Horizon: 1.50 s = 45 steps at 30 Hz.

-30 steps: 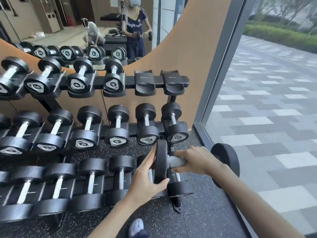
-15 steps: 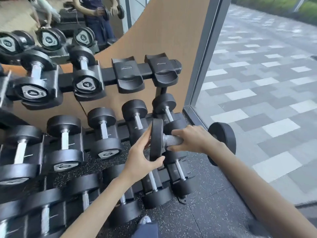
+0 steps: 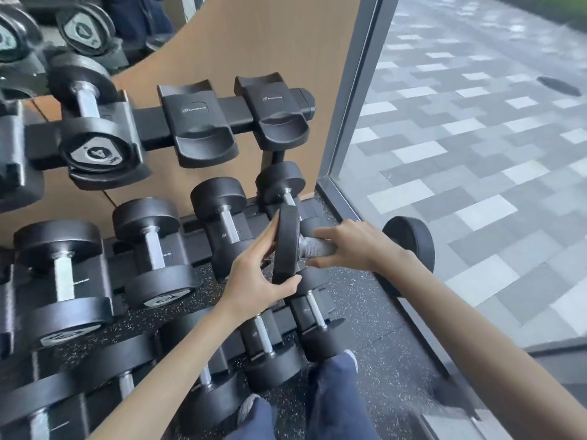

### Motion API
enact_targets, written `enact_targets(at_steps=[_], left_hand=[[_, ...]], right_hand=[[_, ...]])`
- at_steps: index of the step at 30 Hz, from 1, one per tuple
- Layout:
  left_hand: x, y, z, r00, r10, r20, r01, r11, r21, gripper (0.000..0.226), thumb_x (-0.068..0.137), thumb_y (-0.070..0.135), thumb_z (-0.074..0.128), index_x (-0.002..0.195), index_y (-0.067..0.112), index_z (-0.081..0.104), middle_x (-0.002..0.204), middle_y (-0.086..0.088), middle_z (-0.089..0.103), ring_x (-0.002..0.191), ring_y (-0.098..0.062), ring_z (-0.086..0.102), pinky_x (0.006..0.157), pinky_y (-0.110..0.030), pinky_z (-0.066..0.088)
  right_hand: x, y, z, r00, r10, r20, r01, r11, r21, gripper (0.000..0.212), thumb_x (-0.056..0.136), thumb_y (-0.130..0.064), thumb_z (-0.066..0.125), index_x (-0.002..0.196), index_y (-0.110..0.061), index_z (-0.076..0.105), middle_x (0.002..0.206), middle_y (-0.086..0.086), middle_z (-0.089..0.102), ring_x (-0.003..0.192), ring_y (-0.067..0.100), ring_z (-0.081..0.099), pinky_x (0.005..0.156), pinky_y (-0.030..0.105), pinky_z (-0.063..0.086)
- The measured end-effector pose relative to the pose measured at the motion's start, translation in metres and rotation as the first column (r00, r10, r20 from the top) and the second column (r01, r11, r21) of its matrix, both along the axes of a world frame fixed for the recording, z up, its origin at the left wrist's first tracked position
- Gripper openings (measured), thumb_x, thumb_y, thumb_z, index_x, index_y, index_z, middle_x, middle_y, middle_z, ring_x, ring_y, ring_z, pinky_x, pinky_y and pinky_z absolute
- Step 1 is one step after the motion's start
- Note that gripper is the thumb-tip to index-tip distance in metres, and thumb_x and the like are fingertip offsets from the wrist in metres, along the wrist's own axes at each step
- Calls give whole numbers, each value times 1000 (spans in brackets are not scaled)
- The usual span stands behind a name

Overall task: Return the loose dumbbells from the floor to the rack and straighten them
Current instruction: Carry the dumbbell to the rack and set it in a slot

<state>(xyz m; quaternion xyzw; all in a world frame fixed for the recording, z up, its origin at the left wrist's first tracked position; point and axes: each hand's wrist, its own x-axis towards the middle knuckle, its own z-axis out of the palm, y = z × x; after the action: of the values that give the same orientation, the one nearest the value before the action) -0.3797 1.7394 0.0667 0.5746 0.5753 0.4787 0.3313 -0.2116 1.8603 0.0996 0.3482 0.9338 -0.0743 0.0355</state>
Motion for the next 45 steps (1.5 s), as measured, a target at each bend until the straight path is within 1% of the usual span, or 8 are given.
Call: enact_targets(at_steps=[8,18,22,26,30,33,39,45], left_hand=[[28,71,-26,994,104,-36,-105,994,-15,93,65,26,72,146,19,28,147,9,40,131,2,40,109,-20,34],[134,167,-26,871,484,-83,-489,871,-42,92,66,34,67,147,16,28,148,7,38,133,-5,40,108,-37,39],[162,191,-24,817,569,-94,-574,818,-36,92,65,37,67,146,17,28,148,4,39,132,-8,43,106,-39,41],[174,208,-24,795,597,-109,-604,795,-50,92,64,38,67,146,14,31,148,4,40,133,-5,39,107,-40,40],[173,219,-28,778,621,-95,-626,780,-26,92,64,37,69,146,14,32,148,6,39,133,-6,41,106,-43,41],[170,226,-28,770,637,-46,-638,770,-14,93,64,35,70,146,15,32,148,7,39,133,-6,41,106,-43,41],[152,247,-25,718,694,-54,-694,720,21,91,65,38,70,144,22,29,147,12,36,135,-1,36,111,-36,34],[128,295,-31,626,775,-82,-777,630,23,92,67,36,74,146,18,32,146,3,43,132,-14,43,105,-48,41]], right_hand=[[13,89,-24,991,125,46,-121,990,-71,41,76,-67,54,86,-27,47,57,-1,39,71,34,51,64,34,38],[55,230,-20,865,485,129,-477,875,-86,55,79,-65,51,110,-20,54,88,13,60,94,35,59,75,39,42],[68,260,-17,824,562,70,-549,824,-142,48,80,-62,55,109,-24,54,77,3,46,90,34,59,75,39,43],[74,281,-18,787,614,64,-604,787,-125,48,80,-61,54,115,-27,53,75,5,50,88,33,60,71,35,39],[68,296,-19,773,630,69,-620,774,-125,46,80,-61,53,107,-24,55,87,10,60,91,33,59,68,34,35],[59,304,-15,749,652,119,-643,758,-109,48,80,-64,52,96,-18,53,76,3,50,86,32,59,65,33,36],[25,331,-13,680,725,114,-724,688,-51,56,78,-67,51,111,-23,55,80,8,55,90,35,59,66,34,35],[-25,385,-15,580,806,120,-798,591,-113,43,79,-66,52,84,-24,43,78,3,44,89,31,57,68,34,35]])
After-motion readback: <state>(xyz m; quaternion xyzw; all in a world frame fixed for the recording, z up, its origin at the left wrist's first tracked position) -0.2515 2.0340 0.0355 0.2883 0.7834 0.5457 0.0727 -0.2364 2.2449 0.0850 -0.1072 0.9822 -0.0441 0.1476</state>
